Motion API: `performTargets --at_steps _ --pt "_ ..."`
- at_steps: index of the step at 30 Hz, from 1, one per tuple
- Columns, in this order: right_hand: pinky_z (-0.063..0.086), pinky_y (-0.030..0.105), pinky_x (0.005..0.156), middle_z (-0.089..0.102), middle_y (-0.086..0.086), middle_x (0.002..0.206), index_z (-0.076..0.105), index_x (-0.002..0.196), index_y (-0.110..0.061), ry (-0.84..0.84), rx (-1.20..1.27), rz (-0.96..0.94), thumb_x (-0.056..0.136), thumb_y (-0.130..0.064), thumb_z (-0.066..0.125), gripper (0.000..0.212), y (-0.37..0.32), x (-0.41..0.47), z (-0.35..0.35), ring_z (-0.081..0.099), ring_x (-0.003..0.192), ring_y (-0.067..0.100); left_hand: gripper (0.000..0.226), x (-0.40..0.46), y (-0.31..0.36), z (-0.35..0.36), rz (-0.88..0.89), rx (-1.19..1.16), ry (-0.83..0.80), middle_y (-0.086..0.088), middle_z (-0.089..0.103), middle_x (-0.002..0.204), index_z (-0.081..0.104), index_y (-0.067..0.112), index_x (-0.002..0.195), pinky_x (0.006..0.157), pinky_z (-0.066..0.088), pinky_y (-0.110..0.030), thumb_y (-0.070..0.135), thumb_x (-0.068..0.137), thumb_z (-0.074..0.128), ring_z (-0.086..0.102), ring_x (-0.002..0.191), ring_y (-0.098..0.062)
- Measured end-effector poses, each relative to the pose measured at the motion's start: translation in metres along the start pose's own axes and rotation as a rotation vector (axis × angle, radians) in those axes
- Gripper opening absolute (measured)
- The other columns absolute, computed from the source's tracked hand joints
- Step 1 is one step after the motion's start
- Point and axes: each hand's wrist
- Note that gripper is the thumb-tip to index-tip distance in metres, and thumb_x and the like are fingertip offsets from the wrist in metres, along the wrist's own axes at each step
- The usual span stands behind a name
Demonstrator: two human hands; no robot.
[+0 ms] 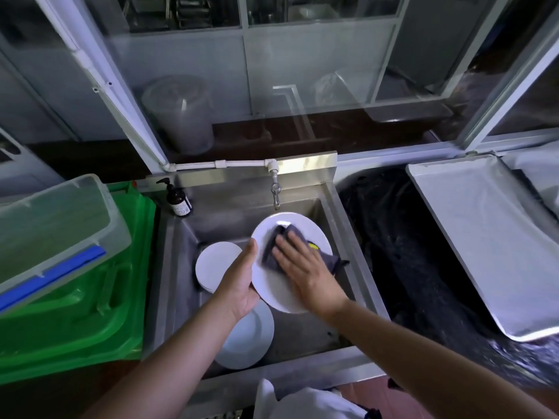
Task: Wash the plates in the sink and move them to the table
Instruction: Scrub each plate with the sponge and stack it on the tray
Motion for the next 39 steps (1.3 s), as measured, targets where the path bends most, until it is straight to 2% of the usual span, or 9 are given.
performTargets --at_steps 2,5,7,11,19,24,29,34,39 --pt "0.033 0.054 0.116 0.034 0.009 0.162 0.046 0.150 -0.008 -0.078 0.015 -0.122 0.101 -0.008 0.045 0.049 -0.011 -0.024 0.003 0.023 0.153 0.035 0.080 0.002 0.005 -0.002 -0.030 -0.010 -0.008 -0.019 0.058 0.144 0.051 0.004 0.146 0.119 0.037 -0.051 0.063 0.092 0.045 0.055 0.135 -0.032" --pt "0.027 0.048 0.120 0.032 0.006 0.163 0.045 0.151 -0.011 -0.139 0.015 -0.171 0.100 -0.008 0.043 0.051 0.003 -0.021 -0.002 0.018 0.154 0.032 0.073 0.000 0.002 -0.007 -0.042 0.002 -0.054 -0.020 0.062 0.139 0.057 0.004 0.140 0.107 0.051 -0.048 0.061 0.100 0.036 0.062 0.128 -0.031" --pt "0.027 0.055 0.119 0.032 0.007 0.163 0.047 0.150 -0.009 -0.087 0.015 -0.065 0.096 -0.002 0.044 0.054 0.017 0.002 -0.007 0.016 0.155 0.034 0.065 -0.004 -0.002 -0.007 -0.010 0.024 -0.039 -0.016 0.064 0.138 0.057 0.010 0.142 0.100 0.056 -0.045 0.057 0.102 0.036 0.063 0.126 -0.028" --pt "0.027 0.061 0.116 0.024 0.002 0.167 0.043 0.153 -0.013 0.004 0.013 0.224 0.094 0.003 0.053 0.062 0.022 0.026 -0.012 0.007 0.157 0.028 0.064 -0.007 -0.005 -0.007 0.018 0.038 0.010 -0.013 0.064 0.139 0.054 0.014 0.145 0.110 0.045 -0.050 0.058 0.099 0.044 0.061 0.129 -0.030" --pt "0.020 0.054 0.122 0.024 0.007 0.166 0.038 0.155 -0.010 -0.132 0.029 -0.027 0.101 -0.014 0.040 0.054 -0.010 -0.034 0.005 0.010 0.155 0.035 0.075 -0.003 -0.007 -0.012 -0.003 -0.023 0.003 -0.015 0.061 0.142 0.053 0.007 0.145 0.114 0.042 -0.049 0.060 0.091 0.049 0.058 0.133 -0.029" --pt "0.003 0.041 0.120 0.023 0.000 0.166 0.042 0.154 -0.014 -0.015 -0.050 0.313 0.094 0.000 0.054 0.062 0.023 0.007 -0.012 0.002 0.157 0.024 0.068 -0.009 -0.011 -0.010 0.051 0.019 0.023 -0.013 0.066 0.137 0.056 0.014 0.143 0.108 0.047 -0.050 0.059 0.091 0.052 0.062 0.127 -0.031" --pt "0.028 0.063 0.113 0.021 -0.003 0.167 0.039 0.154 -0.018 -0.060 0.001 0.318 0.094 -0.008 0.045 0.062 0.008 -0.035 -0.003 0.004 0.157 0.021 0.071 -0.003 0.000 -0.014 0.131 -0.022 0.068 -0.013 0.063 0.140 0.053 0.014 0.145 0.110 0.045 -0.054 0.063 0.094 0.052 0.060 0.130 -0.032" --pt "0.034 0.059 0.114 0.031 0.006 0.164 0.043 0.152 -0.011 -0.115 0.102 0.031 0.095 -0.004 0.047 0.057 -0.036 -0.037 0.015 0.017 0.155 0.032 0.082 -0.003 -0.009 -0.009 0.047 -0.024 0.051 -0.021 0.060 0.142 0.053 0.004 0.144 0.114 0.044 -0.050 0.064 0.089 0.053 0.057 0.133 -0.034" --pt "0.026 0.046 0.116 0.032 0.003 0.163 0.046 0.151 -0.013 -0.052 0.103 0.138 0.096 -0.004 0.043 0.056 -0.009 0.029 -0.006 0.015 0.155 0.026 0.055 -0.010 -0.024 -0.004 0.024 -0.014 0.010 -0.010 0.066 0.137 0.058 0.021 0.142 0.107 0.046 -0.045 0.054 0.102 0.040 0.062 0.128 -0.025"
Point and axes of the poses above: each hand's wrist, its own x-axis towards the middle knuckle, its own z-axis out of the palm, y = z × x
